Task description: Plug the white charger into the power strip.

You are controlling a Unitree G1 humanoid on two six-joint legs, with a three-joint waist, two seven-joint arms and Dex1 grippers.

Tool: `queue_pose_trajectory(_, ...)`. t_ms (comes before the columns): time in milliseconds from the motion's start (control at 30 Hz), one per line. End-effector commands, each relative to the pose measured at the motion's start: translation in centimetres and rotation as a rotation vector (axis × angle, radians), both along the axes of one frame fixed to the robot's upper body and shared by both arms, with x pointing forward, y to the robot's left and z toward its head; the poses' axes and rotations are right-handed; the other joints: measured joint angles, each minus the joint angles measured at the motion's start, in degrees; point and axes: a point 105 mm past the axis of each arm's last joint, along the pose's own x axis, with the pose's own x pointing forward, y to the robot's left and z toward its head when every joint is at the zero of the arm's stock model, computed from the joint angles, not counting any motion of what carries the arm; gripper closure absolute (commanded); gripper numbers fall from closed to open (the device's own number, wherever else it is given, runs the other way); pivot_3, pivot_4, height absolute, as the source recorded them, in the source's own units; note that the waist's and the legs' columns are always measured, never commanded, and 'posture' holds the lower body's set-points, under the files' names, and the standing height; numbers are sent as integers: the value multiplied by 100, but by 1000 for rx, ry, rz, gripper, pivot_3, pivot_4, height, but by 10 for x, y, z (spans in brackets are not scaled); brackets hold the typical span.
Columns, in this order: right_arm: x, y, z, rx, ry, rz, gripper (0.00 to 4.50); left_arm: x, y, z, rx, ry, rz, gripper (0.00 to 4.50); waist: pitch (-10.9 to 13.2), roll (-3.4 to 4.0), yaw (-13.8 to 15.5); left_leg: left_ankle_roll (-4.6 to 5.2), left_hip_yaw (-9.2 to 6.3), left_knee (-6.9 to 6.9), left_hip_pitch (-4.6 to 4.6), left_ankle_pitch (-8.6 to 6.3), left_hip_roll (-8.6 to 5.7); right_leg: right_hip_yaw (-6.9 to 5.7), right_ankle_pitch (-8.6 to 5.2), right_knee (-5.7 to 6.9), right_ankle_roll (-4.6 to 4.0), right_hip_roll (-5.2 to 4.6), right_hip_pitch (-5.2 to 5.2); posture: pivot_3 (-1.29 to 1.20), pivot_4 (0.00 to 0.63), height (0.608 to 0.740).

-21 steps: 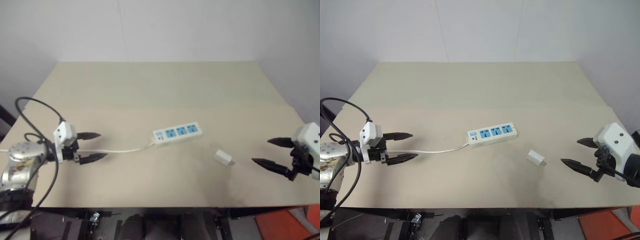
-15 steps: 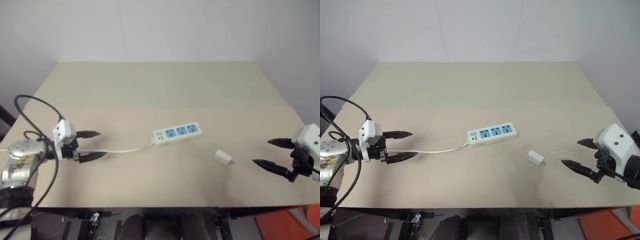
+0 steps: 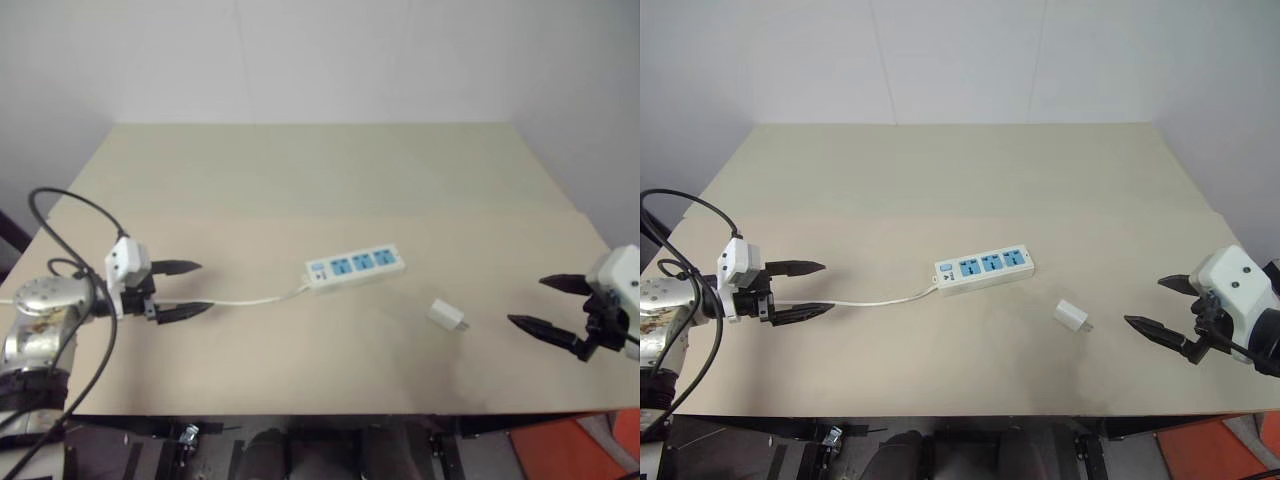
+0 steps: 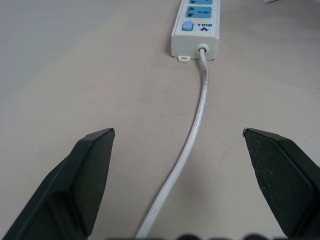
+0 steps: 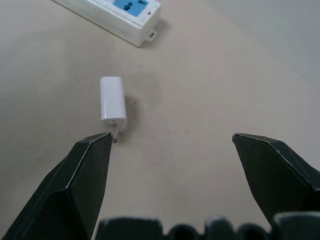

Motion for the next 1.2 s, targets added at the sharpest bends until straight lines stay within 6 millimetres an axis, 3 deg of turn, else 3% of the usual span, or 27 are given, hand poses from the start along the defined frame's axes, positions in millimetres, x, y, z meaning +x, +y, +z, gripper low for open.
queue_pose_trajectory(33,1,0,12,-30,-49,0,0,3,-2,12,-5,-51,-10,14,0,0,0,0,0,0,0,0,0,0,0,0,0,0,0,0,150,740)
queue_pose_trajectory(333,1,2,8,-28,-35,-2,0,8,-2,9,1,-59,10,14,0,0,0,0,1,0,1,0,0,1,0,1,0,0,0,0,150,740)
queue_pose_trajectory(500,1,11,3,-69,-18,36,0,11,-20,3,-14,-10,-77,14,1,-2,15,0,1,0,-1,0,-4,1,0,1,0,1,0,0,150,740)
queue_pose_trajectory(667,4,50,8,-27,-78,153,0,41,-56,-1,-166,-103,-112,14,1,-4,64,0,2,3,2,1,-11,1,-1,2,4,0,4,0,150,740)
queue_pose_trajectory(733,12,61,12,-4,-128,163,0,48,-68,-6,-151,-117,-152,14,8,-25,53,0,1,3,0,1,-12,1,4,2,-2,2,4,0,150,740)
queue_pose_trajectory(933,34,102,17,70,-208,216,0,77,-117,3,-317,-84,-215,14,23,-60,28,0,-6,4,-12,1,-22,0,6,0,-3,1,-4,0,150,740)
queue_pose_trajectory(1033,33,111,17,94,-213,229,0,81,-130,8,-402,-33,-238,14,23,-60,26,5,-12,4,-29,-2,-29,-5,5,-2,-1,-6,-14,0,150,740)
queue_pose_trajectory(1200,30,117,14,100,-221,215,0,79,-155,-8,-267,-3,-309,14,23,-60,18,9,-14,4,-39,-4,-37,-8,8,1,8,-16,-15,0,150,740)
